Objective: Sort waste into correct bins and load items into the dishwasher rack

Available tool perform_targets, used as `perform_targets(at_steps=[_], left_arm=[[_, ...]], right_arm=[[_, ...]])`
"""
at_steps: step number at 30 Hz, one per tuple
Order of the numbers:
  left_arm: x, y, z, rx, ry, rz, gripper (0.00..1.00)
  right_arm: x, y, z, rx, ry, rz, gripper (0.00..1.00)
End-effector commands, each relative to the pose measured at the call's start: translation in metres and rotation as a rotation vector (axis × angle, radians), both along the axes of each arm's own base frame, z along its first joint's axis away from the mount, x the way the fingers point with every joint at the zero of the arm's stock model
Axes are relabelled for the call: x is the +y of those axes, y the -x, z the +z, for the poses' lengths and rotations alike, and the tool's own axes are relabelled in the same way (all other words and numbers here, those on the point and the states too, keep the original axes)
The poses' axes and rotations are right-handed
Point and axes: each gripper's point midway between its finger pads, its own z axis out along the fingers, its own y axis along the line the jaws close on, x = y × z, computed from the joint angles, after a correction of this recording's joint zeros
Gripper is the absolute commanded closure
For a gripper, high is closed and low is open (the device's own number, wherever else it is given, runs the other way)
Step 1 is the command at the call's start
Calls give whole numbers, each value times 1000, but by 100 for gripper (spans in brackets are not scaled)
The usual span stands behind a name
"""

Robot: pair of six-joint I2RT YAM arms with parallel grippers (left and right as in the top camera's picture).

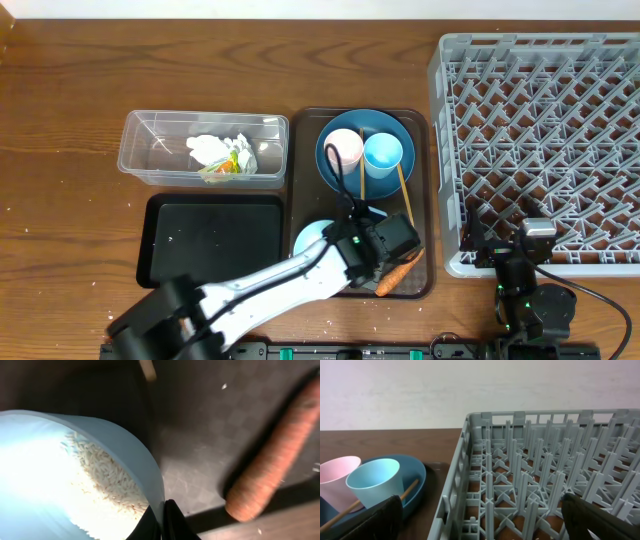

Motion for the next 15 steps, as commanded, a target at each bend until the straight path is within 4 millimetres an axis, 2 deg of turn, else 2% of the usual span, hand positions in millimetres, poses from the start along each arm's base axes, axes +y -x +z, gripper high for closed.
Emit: perform_targets(at_steps=[1, 7, 15], left_arm=[[8, -4, 19, -62, 11, 12, 94], [27, -13, 45, -166, -10, 34, 94], [88, -45, 87, -462, -210, 159, 94]], right_arm=[[-1, 0, 0, -1, -2, -3, 1], [-1, 0, 0, -1, -2, -3, 1], [-1, 0, 0, -1, -2, -3, 1]])
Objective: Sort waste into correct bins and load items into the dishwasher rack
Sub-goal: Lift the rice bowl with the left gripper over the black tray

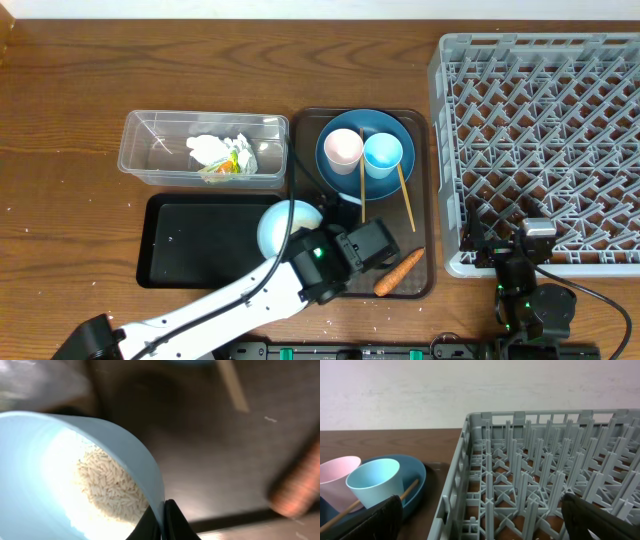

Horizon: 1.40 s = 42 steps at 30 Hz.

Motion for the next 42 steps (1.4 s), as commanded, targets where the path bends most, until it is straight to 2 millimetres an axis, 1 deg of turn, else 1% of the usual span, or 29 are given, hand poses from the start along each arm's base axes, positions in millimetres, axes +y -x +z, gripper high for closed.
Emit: perform_targets(at_steps=[1, 4, 9, 16, 20, 24, 29, 33, 36, 42], left_arm=[[32, -25, 24, -216, -119, 97, 94], [43, -26, 28, -239, -177, 103, 94], [53, -25, 25, -212, -187, 144, 94], [84, -25, 12, -63, -184, 263, 94], [94, -27, 1, 60, -148, 273, 94], [93, -28, -10, 206, -32, 233, 94], [94, -30, -14, 352, 155, 200, 94], [94, -29, -11, 434, 312, 164, 94], [92, -29, -6, 472, 431, 132, 94], [103, -31, 3, 492, 578, 153, 94]], right_arm=[[-1, 0, 0, -1, -2, -3, 1], [-1, 0, 0, -1, -2, -3, 1], [-1, 0, 0, -1, -2, -3, 1], [-1, 0, 0, -1, -2, -3, 1], [-1, 0, 0, -1, -2, -3, 1], [-1, 0, 0, -1, -2, -3, 1], [-1, 0, 0, -1, -2, -3, 1], [-1, 0, 0, -1, -2, -3, 1], [-1, 0, 0, -1, -2, -3, 1], [-1, 0, 0, -1, -2, -3, 1]])
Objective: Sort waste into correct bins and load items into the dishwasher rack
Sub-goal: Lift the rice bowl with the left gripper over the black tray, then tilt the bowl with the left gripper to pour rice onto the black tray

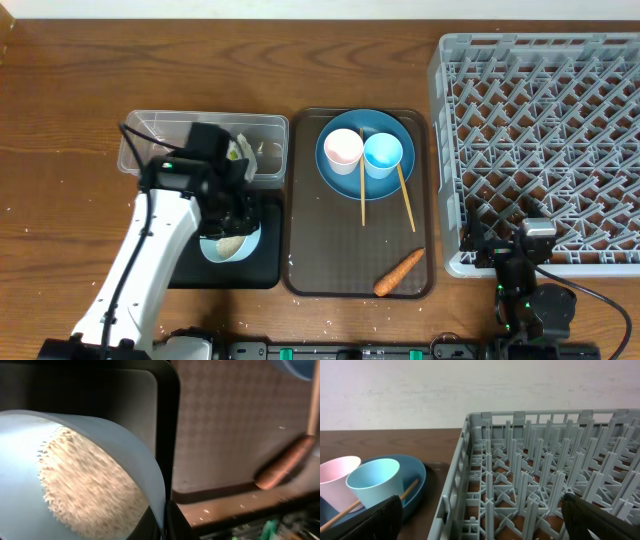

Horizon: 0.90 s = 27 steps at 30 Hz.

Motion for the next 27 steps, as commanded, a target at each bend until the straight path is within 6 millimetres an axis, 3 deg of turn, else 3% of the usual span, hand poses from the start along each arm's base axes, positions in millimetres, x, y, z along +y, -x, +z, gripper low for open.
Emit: perform_targets(at_steps=[1, 12, 27], left_arm=[[-8, 4, 13, -20, 161, -48, 94], [10, -3, 35, -104, 431, 27, 94], [37, -4, 44, -302, 741, 201, 94]], right_arm=[[-1, 0, 0, -1, -2, -3, 1], [-1, 0, 0, -1, -2, -3, 1], [-1, 0, 0, -1, -2, -3, 1]])
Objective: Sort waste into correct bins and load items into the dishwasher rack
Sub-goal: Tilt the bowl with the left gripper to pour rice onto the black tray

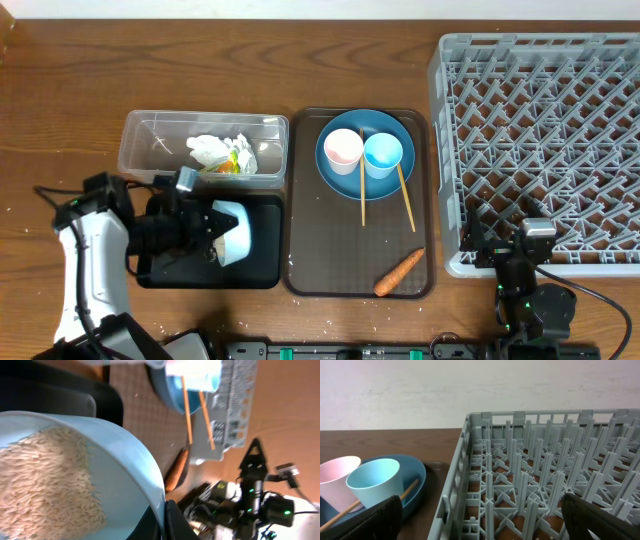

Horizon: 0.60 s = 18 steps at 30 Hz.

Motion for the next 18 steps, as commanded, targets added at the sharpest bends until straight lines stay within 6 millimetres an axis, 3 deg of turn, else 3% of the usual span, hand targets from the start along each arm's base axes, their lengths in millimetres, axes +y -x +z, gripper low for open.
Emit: perform_targets(at_steps=[1, 5, 18], left_arm=[[4, -7, 17, -124, 75, 38, 94], [11, -7, 20, -120, 109, 92, 94], [6, -3, 30, -90, 188, 122, 94]], right_arm=[[-1, 0, 0, -1, -2, -3, 1], [-1, 0, 0, -1, -2, -3, 1], [-1, 0, 0, -1, -2, -3, 1]])
